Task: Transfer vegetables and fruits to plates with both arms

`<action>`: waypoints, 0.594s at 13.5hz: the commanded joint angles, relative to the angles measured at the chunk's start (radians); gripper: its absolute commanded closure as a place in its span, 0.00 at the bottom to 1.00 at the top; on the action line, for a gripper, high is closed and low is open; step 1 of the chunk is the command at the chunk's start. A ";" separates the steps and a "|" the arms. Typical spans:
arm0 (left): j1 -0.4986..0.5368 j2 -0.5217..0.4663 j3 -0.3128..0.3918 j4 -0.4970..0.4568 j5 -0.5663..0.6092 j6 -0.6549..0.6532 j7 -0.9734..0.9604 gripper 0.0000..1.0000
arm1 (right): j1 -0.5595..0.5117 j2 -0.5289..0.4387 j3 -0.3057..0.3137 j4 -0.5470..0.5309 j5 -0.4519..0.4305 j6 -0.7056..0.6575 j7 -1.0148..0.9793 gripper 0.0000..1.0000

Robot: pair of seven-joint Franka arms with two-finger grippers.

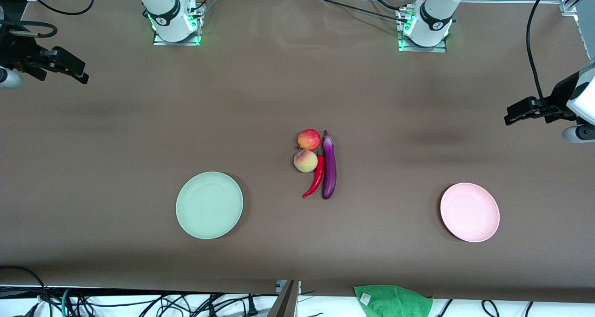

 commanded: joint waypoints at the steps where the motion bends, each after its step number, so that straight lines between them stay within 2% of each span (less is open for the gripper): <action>1: -0.004 0.017 0.001 0.034 0.016 -0.009 0.012 0.00 | -0.001 0.003 -0.003 0.016 0.019 -0.012 -0.008 0.00; 8: -0.003 0.015 0.002 0.028 0.019 -0.009 0.011 0.00 | -0.001 0.003 -0.003 0.016 0.020 -0.014 -0.008 0.00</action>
